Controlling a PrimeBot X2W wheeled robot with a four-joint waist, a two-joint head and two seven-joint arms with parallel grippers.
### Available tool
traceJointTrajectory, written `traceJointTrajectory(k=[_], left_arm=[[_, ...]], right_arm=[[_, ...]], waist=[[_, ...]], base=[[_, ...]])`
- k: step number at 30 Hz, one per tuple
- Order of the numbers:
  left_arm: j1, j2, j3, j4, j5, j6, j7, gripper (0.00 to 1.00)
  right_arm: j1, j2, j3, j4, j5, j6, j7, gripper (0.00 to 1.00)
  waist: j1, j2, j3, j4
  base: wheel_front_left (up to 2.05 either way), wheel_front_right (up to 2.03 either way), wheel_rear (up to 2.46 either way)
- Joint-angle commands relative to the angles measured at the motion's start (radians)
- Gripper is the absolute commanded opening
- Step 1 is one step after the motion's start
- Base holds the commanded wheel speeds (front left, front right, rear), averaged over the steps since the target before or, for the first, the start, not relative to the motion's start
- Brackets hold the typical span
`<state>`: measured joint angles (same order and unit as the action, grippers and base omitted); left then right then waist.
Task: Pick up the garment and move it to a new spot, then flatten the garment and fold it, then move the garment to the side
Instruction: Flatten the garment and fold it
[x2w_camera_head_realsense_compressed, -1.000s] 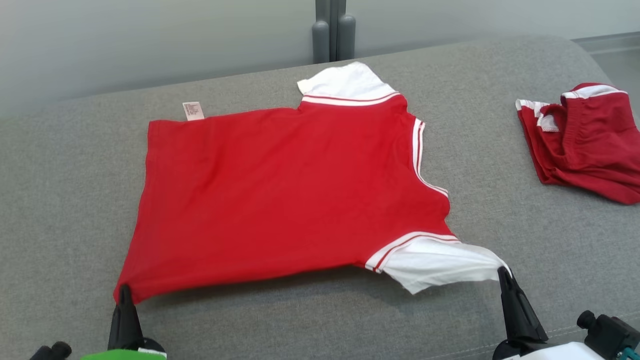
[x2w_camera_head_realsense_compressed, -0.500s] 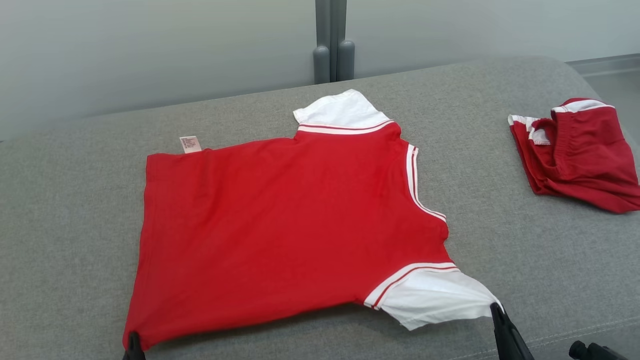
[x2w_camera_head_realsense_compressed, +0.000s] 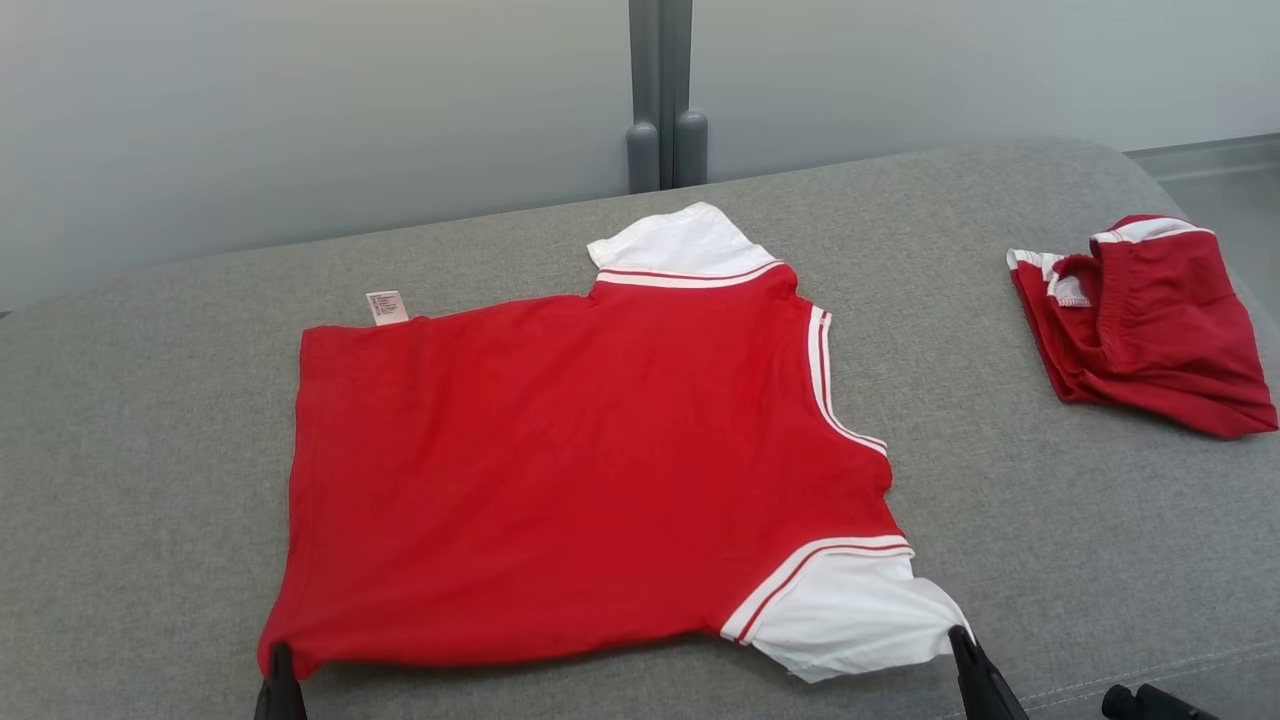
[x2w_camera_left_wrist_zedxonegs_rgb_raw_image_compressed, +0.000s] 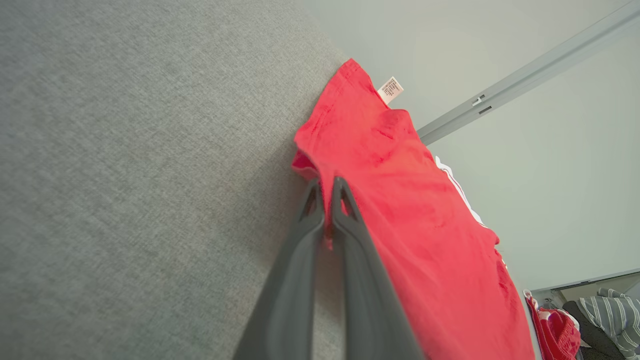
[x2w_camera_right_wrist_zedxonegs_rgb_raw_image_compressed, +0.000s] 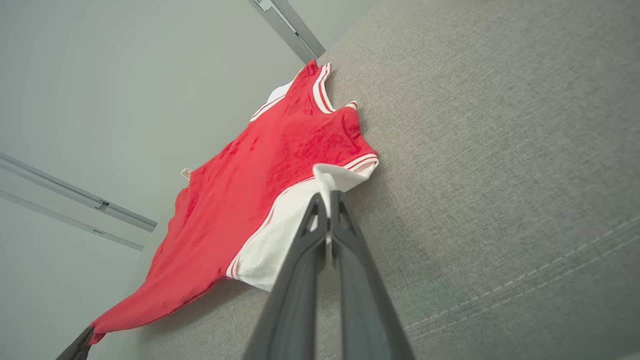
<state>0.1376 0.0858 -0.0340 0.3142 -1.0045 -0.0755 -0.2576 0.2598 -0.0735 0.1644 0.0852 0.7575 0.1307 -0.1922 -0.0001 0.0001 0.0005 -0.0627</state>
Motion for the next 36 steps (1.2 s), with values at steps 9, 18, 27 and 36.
traceJointTrajectory(k=[9, 18, 27, 36], left_arm=[[-0.042, -0.005, -0.029, -0.02, -0.036, -0.024, 0.027, 0.0], [-0.17, -0.014, -0.032, -0.011, -0.078, -0.006, 0.064, 0.0], [-0.401, -0.017, -0.017, 0.19, -0.07, -0.011, 0.036, 0.0], [-0.555, -0.008, -0.005, 0.391, -0.029, -0.027, 0.004, 0.0]], right_arm=[[-0.049, 0.01, 0.003, -0.02, 0.123, 0.0, 0.035, 0.0], [-0.176, 0.017, -0.052, 0.012, 0.214, 0.0, 0.075, 0.0], [-0.452, 0.022, -0.053, 0.262, 0.228, 0.0, 0.076, 0.0], [-0.722, 0.021, 0.059, 0.531, 0.255, 0.0, 0.041, 0.0]], waist=[[0.0001, -0.0001, 0.0, 0.003], [0.0001, -0.0001, 0.021, -0.001], [0.0001, -0.0001, 0.075, -0.018], [0.0001, -0.0001, 0.135, -0.027]], base=[[0.0, 0.0, 0.0], [0.0, 0.0, 0.0], [0.0, 0.0, 0.0], [0.0, 0.0, 0.0]])
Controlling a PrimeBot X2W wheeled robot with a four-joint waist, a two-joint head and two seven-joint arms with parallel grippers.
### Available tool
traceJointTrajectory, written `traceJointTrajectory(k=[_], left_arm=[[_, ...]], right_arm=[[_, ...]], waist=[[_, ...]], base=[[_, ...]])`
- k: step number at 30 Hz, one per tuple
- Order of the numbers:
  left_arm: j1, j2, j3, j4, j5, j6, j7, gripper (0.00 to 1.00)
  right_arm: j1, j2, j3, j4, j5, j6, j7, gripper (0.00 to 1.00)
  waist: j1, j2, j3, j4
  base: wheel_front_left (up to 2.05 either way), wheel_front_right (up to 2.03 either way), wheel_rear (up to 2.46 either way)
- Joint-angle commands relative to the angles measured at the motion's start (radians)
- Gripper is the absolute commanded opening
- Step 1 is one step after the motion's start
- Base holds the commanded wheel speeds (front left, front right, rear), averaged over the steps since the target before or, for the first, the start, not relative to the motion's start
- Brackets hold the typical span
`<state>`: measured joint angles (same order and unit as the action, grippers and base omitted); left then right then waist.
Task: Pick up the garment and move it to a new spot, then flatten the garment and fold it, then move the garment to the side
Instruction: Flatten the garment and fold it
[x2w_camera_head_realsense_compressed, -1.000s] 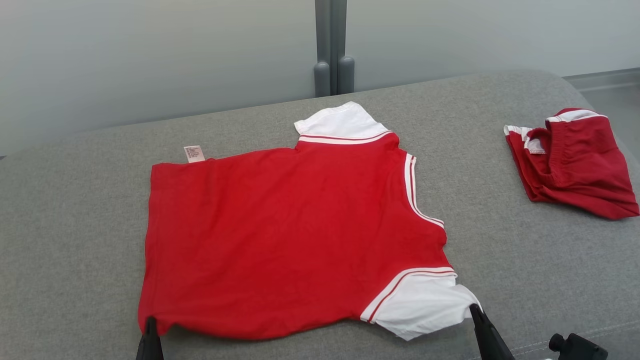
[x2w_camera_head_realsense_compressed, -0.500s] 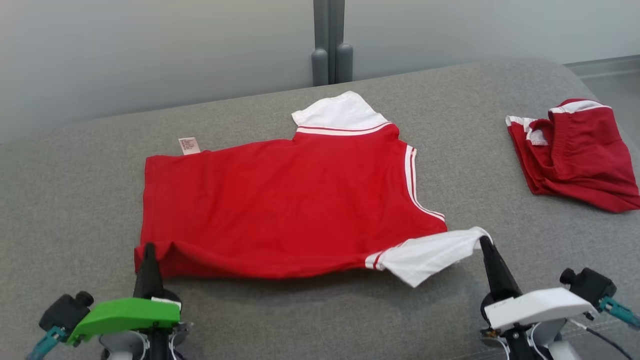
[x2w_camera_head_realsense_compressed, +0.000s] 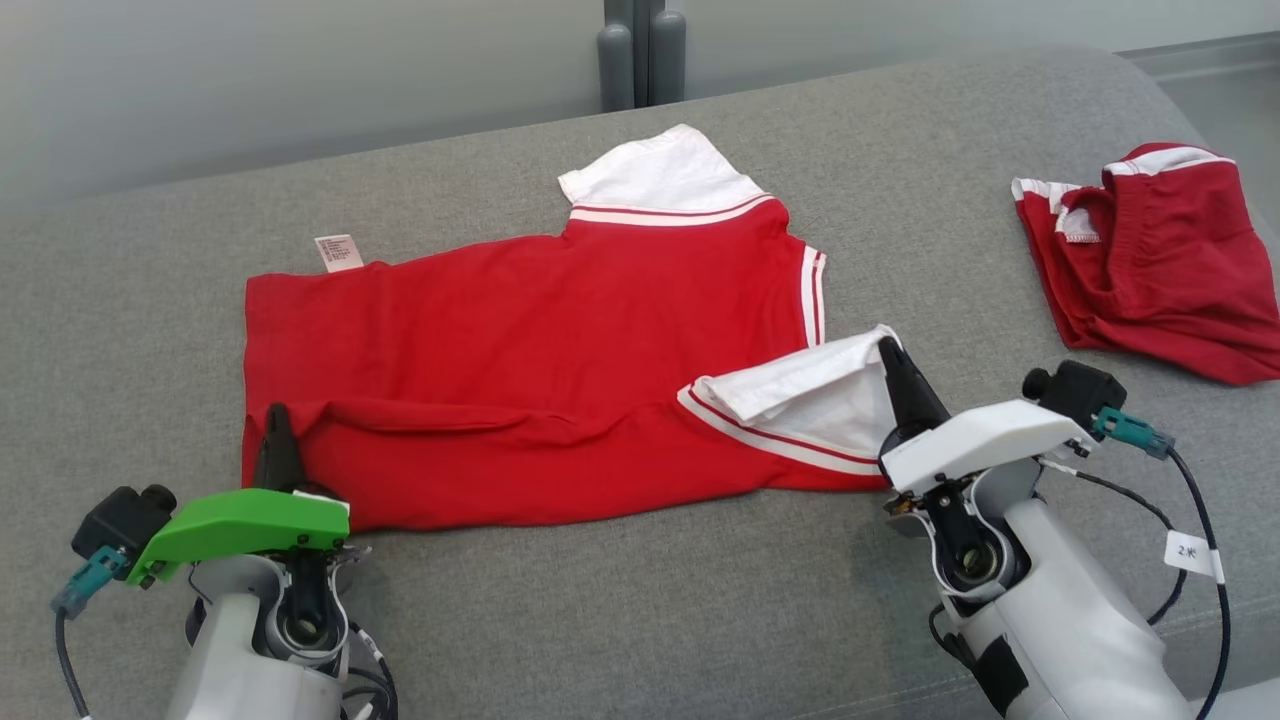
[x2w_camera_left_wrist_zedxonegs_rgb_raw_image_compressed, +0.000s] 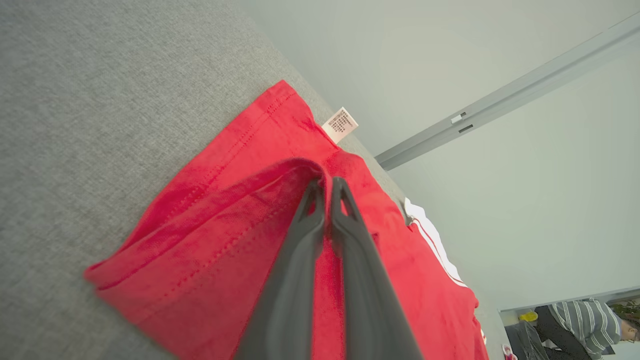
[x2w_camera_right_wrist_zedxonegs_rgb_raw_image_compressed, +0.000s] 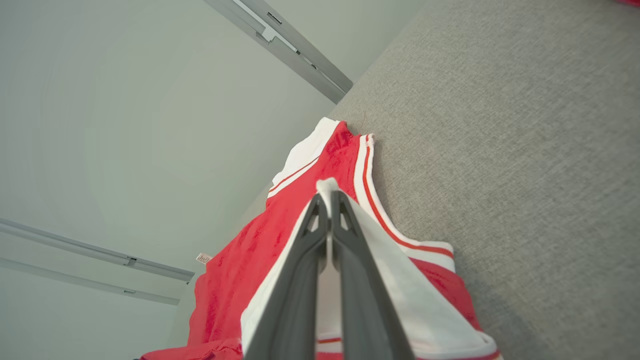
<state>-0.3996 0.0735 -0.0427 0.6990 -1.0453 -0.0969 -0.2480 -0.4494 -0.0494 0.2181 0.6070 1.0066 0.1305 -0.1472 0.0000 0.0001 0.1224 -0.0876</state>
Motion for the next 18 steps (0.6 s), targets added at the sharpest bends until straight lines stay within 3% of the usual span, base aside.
traceJointTrajectory(k=[1, 18], left_arm=[[-0.029, 0.004, 0.008, 0.019, 0.014, -0.008, -0.009, 0.0], [-0.108, -0.013, 0.087, 0.082, 0.091, -0.029, -0.017, 0.0]], right_arm=[[-0.038, -0.003, 0.018, 0.035, 0.008, 0.0, -0.007, 0.0], [-0.285, -0.003, 0.166, 0.318, 0.083, 0.0, -0.076, 0.0]], waist=[[0.0, -0.0001, 0.018, -0.001], [0.0, -0.0001, 0.06, 0.033]], base=[[0.0, 0.0, 0.0], [0.0, 0.0, 0.0]])
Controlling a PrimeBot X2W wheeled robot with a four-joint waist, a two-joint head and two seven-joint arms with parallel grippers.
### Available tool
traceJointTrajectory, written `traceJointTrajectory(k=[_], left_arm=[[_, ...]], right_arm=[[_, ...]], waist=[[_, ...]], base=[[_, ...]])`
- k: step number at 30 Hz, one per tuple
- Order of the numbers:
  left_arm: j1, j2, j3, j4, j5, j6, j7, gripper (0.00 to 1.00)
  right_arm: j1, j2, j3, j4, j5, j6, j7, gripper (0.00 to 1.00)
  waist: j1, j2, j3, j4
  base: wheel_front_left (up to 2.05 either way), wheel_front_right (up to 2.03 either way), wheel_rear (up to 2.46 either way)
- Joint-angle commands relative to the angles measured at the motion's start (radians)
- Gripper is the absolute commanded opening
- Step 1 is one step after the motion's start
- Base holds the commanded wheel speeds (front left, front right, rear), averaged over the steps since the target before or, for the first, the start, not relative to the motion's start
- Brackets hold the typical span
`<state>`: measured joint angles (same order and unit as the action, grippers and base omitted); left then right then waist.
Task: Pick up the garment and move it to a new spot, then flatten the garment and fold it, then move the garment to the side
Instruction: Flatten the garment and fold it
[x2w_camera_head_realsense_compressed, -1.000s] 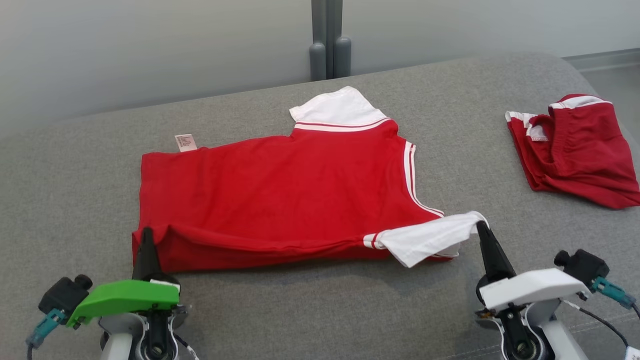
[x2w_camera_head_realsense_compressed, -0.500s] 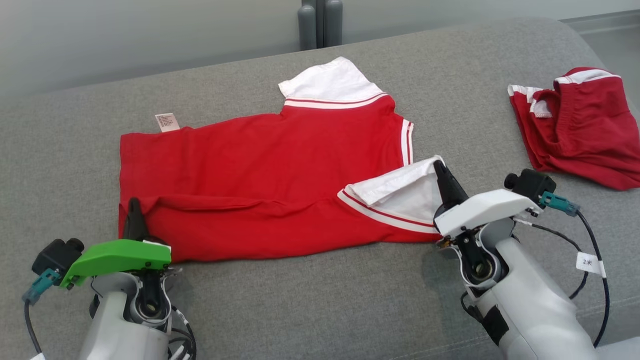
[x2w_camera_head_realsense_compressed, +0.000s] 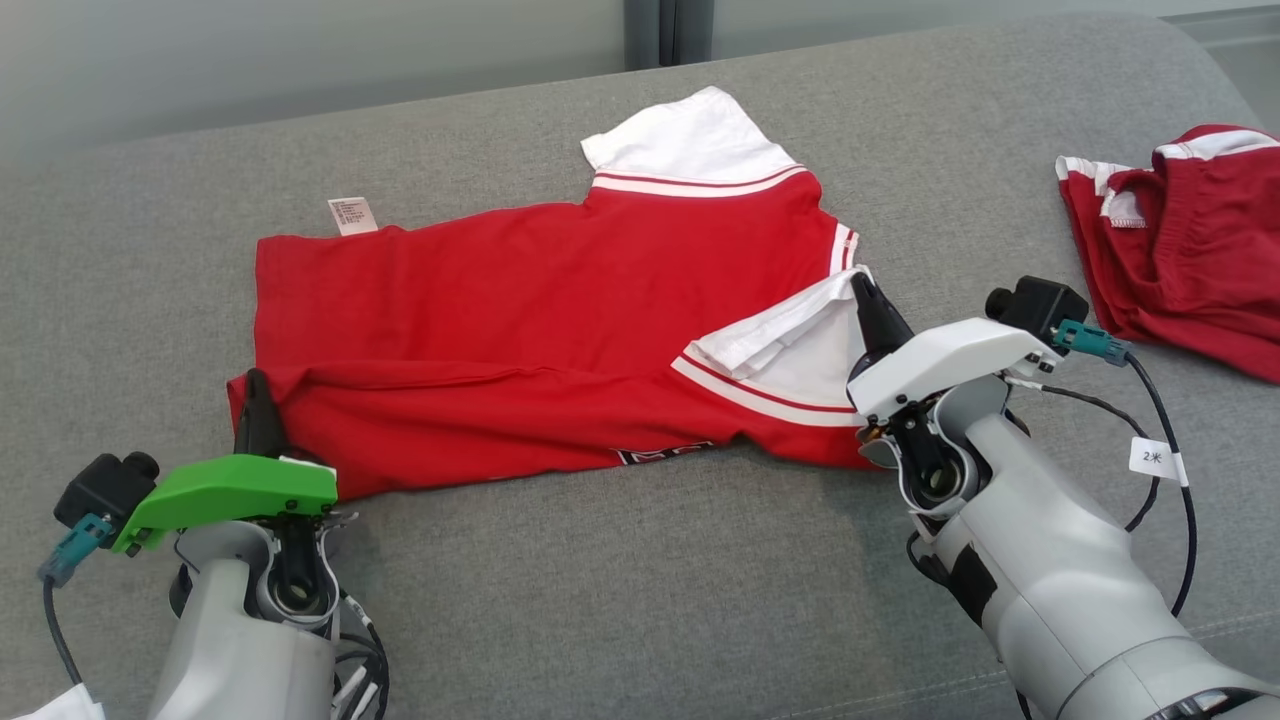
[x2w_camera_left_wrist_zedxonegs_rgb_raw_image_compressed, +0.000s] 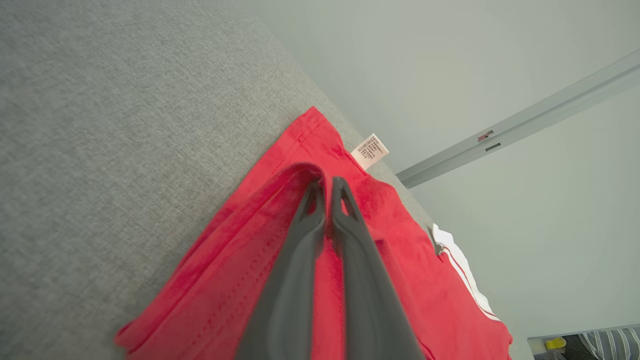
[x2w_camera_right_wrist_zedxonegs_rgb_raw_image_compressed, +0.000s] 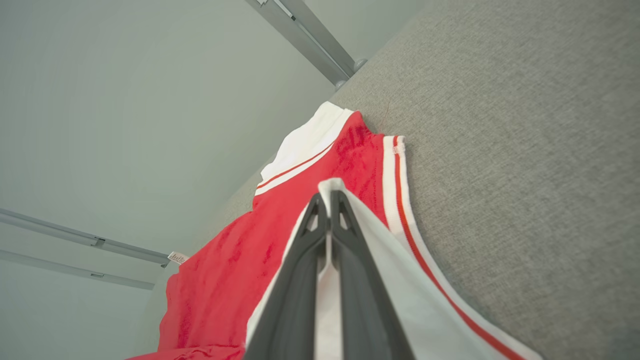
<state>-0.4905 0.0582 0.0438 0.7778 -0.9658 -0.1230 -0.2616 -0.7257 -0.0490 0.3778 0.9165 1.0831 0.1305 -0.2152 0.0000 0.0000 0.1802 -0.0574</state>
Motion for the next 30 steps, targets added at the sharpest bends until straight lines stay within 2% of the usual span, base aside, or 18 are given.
traceJointTrajectory(k=[1, 4, 5, 6, 7, 8, 12, 17, 21, 25, 30], left_arm=[[-0.02, 0.001, -0.005, 0.014, 0.012, -0.003, -0.003, 0.0], [-0.036, -0.002, -0.014, 0.043, 0.018, -0.005, -0.003, 0.0], [-0.04, -0.003, -0.012, 0.054, 0.017, -0.004, -0.003, 0.17], [-0.044, -0.004, -0.01, 0.062, 0.022, -0.002, -0.003, 0.42], [-0.048, -0.004, -0.006, 0.067, 0.026, 0.0, -0.003, 0.7], [-0.053, -0.004, -0.002, 0.074, 0.029, 0.001, -0.003, 1.0], [-0.046, -0.005, 0.018, 0.072, 0.049, 0.001, -0.003, 1.0], [0.016, -0.005, 0.061, 0.022, 0.069, -0.003, -0.003, 1.0], [0.082, -0.005, 0.076, -0.03, 0.077, -0.006, -0.003, 1.0], [0.155, -0.006, 0.059, -0.062, 0.067, -0.006, 0.01, 1.0], [0.233, -0.006, 0.027, -0.081, 0.053, 0.027, 0.068, 1.0]], right_arm=[[-0.014, -0.003, 0.015, 0.018, 0.014, 0.0, -0.01, 0.0], [-0.03, -0.003, 0.038, 0.043, 0.037, 0.0, -0.021, 0.0], [-0.034, -0.003, 0.045, 0.05, 0.046, 0.0, -0.025, 0.24], [-0.038, -0.003, 0.049, 0.052, 0.055, 0.0, -0.029, 0.47], [-0.042, -0.003, 0.051, 0.052, 0.06, 0.0, -0.034, 1.0], [-0.046, -0.003, 0.052, 0.051, 0.068, 0.0, -0.038, 1.0], [-0.056, -0.004, 0.035, 0.012, 0.085, 0.0, -0.05, 1.0], [-0.033, -0.022, -0.085, -0.115, 0.039, 0.0, -0.05, 1.0], [0.028, -0.032, -0.177, -0.229, -0.056, 0.0, -0.049, 1.0], [0.117, -0.04, -0.213, -0.319, -0.173, 0.0, -0.05, 1.0], [0.251, -0.045, -0.246, -0.412, -0.291, 0.0, -0.05, 1.0]], waist=[[0.0, 0.0, 0.004, 0.004], [0.0, 0.0, 0.007, 0.007], [0.0, 0.0, 0.007, 0.007], [0.0, 0.0, 0.007, 0.007], [0.0, 0.0, 0.007, 0.006], [0.0, 0.0, 0.007, 0.006], [0.0, 0.0, 0.004, 0.002], [0.0, 0.0, -0.002, -0.002], [0.0, 0.0, -0.014, 0.001], [0.0, 0.0, -0.035, 0.004], [0.0, 0.0, -0.069, 0.005]], base=[[0.0, 0.0, 0.0], [0.0, 0.0, 0.0], [0.0, 0.0, 0.0], [0.0, 0.0, 0.0], [0.0, 0.0, 0.0], [0.0, 0.0, 0.0], [0.0, 0.0, 0.0], [0.0, 0.0, 0.0], [0.0, 0.0, 0.0], [0.0, 0.0, 0.0], [0.0, 0.0, 0.0]])
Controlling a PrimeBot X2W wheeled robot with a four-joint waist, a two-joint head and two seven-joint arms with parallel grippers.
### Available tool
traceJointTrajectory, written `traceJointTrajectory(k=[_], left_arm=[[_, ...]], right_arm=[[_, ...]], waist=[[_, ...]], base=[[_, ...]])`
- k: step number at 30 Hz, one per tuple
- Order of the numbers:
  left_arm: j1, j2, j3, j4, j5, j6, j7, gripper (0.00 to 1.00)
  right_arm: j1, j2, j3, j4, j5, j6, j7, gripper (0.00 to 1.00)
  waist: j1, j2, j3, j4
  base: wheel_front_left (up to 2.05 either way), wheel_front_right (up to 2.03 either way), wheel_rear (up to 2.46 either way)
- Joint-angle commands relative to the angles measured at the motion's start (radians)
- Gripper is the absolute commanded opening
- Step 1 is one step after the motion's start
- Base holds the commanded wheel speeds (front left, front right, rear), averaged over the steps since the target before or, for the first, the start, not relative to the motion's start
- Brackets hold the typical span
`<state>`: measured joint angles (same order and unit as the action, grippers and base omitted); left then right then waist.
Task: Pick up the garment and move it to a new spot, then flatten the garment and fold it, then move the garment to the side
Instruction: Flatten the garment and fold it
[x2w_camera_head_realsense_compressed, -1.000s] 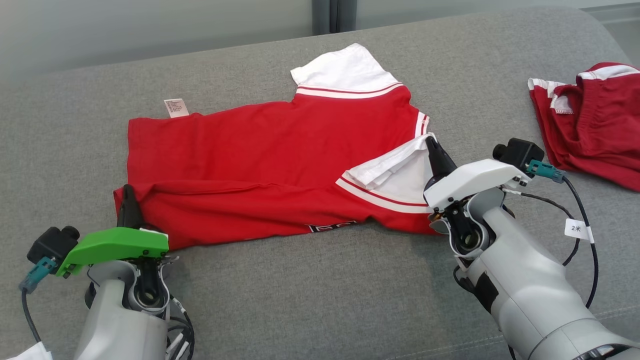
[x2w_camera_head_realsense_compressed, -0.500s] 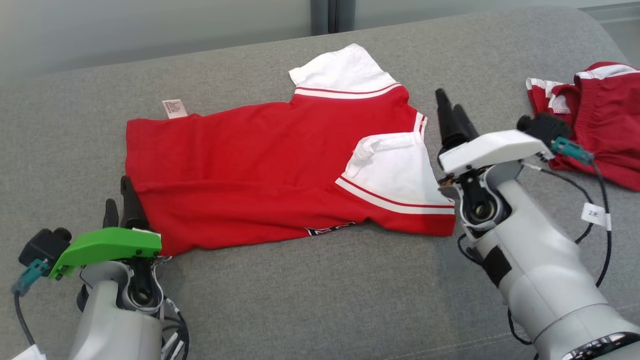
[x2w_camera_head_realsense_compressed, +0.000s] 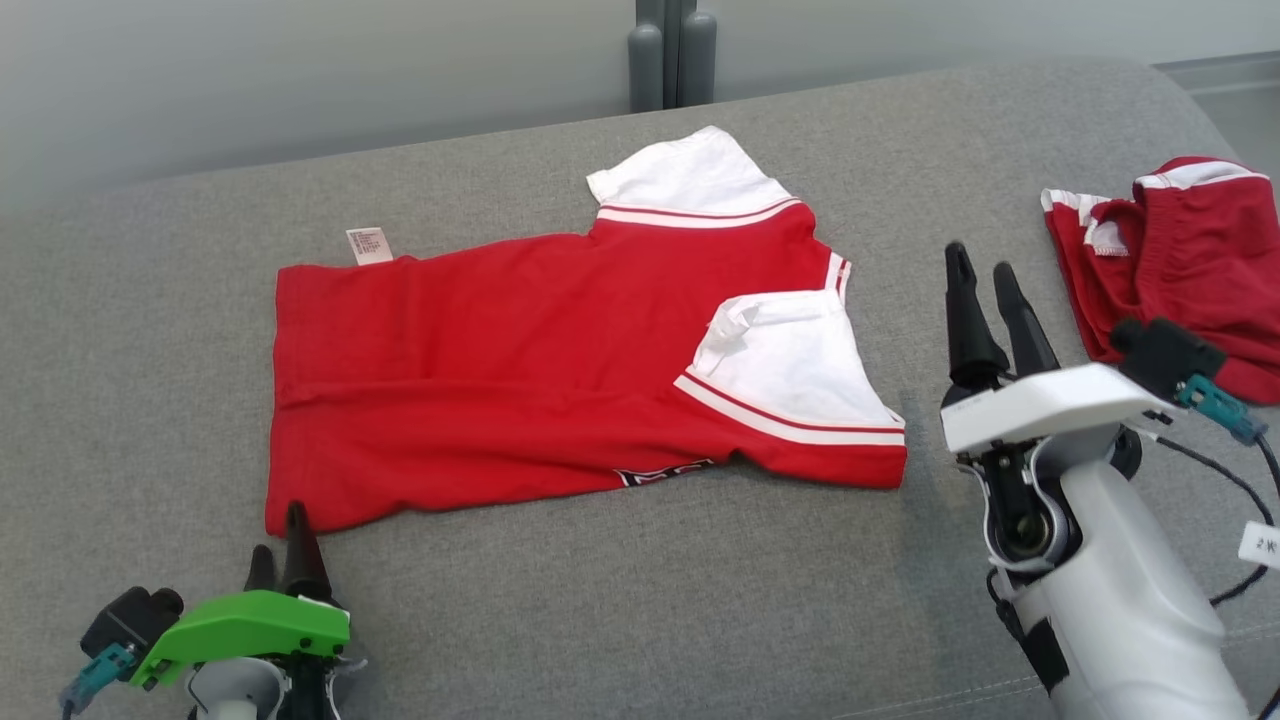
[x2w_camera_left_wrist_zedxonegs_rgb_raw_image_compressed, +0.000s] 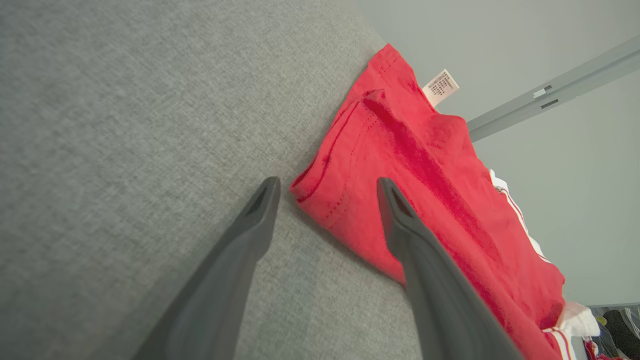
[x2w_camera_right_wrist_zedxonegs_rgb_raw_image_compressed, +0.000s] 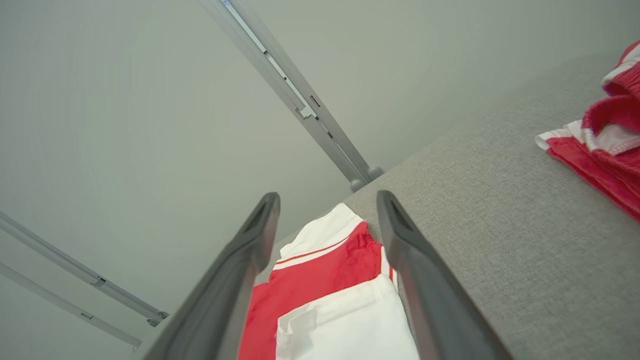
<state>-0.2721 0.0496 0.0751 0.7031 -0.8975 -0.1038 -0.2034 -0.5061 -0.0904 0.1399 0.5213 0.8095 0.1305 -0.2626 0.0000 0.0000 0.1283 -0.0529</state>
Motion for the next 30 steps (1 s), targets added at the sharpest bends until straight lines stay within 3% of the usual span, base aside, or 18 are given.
traceJointTrajectory(k=[1, 11, 19, 20, 22, 25, 30], left_arm=[[0.027, 0.003, -0.013, -0.008, -0.025, 0.015, 0.022, 1.0], [0.043, 0.003, -0.078, 0.002, -0.122, 0.069, 0.065, 1.0], [-0.01, 0.02, -0.047, 0.074, -0.147, 0.065, 0.042, 1.0], [-0.017, 0.022, -0.044, 0.084, -0.149, 0.062, 0.037, 0.92], [-0.03, 0.026, -0.038, 0.105, -0.151, 0.06, 0.026, 0.44], [-0.045, 0.033, -0.041, 0.123, -0.137, 0.048, 0.007, 0.0], [-0.032, 0.047, -0.057, 0.125, -0.115, 0.027, -0.015, 0.0]], right_arm=[[0.061, -0.001, -0.016, -0.036, -0.032, 0.0, -0.002, 1.0], [0.279, 0.022, -0.087, -0.195, -0.183, 0.0, -0.002, 1.0], [0.344, 0.034, -0.071, -0.225, -0.214, 0.0, -0.002, 1.0], [0.347, 0.034, -0.068, -0.223, -0.214, 0.0, -0.002, 1.0], [0.355, 0.035, -0.064, -0.214, -0.213, 0.0, -0.002, 1.0], [0.357, 0.036, -0.058, -0.197, -0.213, 0.0, 0.001, 1.0], [0.351, 0.038, -0.05, -0.132, -0.196, 0.0, 0.037, 1.0]], waist=[[0.0, 0.0, -0.024, 0.0], [0.0, 0.0, -0.054, -0.042], [0.0, 0.0, -0.05, -0.095], [0.0, 0.0, -0.049, -0.1], [0.0, 0.0, -0.047, -0.106], [0.0, 0.0, -0.046, -0.109], [0.0, 0.0, -0.047, -0.09]], base=[[0.0, 0.0, 0.0], [0.0, 0.0, 0.0], [0.0, 0.0, 0.0], [0.0, 0.0, 0.0], [0.0, 0.0, 0.0], [0.0, 0.0, 0.0], [0.0, 0.0, 0.0]])
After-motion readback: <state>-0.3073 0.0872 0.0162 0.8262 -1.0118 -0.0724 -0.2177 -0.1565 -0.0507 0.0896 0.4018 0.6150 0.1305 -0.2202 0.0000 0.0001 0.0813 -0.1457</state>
